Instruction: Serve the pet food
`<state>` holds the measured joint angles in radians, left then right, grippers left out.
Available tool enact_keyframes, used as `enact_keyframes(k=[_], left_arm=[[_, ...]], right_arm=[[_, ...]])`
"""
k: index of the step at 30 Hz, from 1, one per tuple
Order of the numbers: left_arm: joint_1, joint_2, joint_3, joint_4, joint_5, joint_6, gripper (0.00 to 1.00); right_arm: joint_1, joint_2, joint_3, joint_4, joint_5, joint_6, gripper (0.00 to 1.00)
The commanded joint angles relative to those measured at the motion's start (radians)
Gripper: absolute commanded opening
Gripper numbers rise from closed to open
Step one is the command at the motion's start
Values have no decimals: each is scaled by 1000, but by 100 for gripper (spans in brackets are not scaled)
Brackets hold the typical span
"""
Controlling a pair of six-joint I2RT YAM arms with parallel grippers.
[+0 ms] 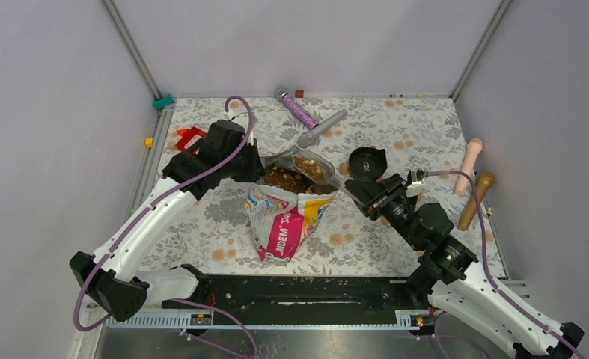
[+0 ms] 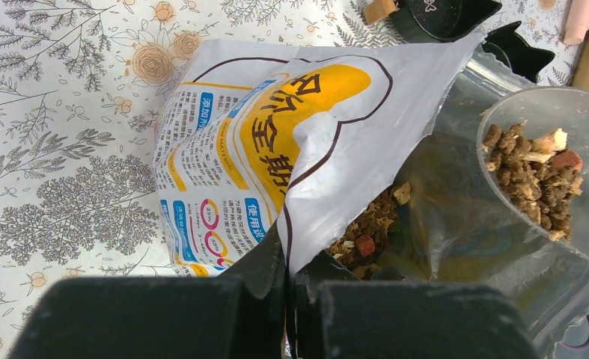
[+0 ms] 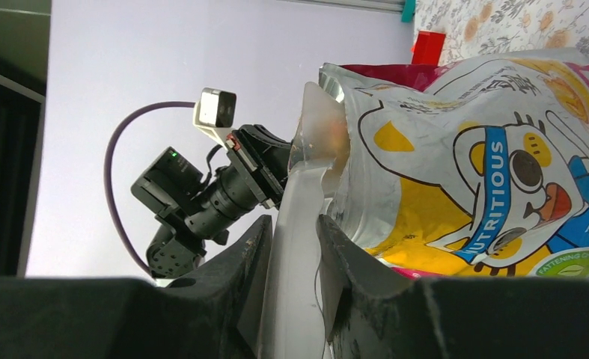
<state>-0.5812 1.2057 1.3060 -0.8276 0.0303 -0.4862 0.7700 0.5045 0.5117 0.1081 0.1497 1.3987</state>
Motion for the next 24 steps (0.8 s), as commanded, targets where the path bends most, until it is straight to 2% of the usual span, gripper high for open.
enact_keyframes(k=[1,3,10,15,21,24], left_arm=[[-6,-36,9,46,48,3,0],[-5,-37,10,45,48,0,0],[-5,-35,7,50,57,-1,0],[-5,-31,5,52,62,1,0],[-5,-28,4,55,76,-1,0],[-5,-29,4,55,76,-1,0]], right_arm=[[-7,-29,-68,97,50,93,0],[-6,-41,-122,177,41,143,0],[-6,-7,-160,256,-16,200,0],[-7,43,-249,486,-23,273,0],[-6,79,-281,625,-22,274,0],[-7,71,-285,630,-8,263,0]])
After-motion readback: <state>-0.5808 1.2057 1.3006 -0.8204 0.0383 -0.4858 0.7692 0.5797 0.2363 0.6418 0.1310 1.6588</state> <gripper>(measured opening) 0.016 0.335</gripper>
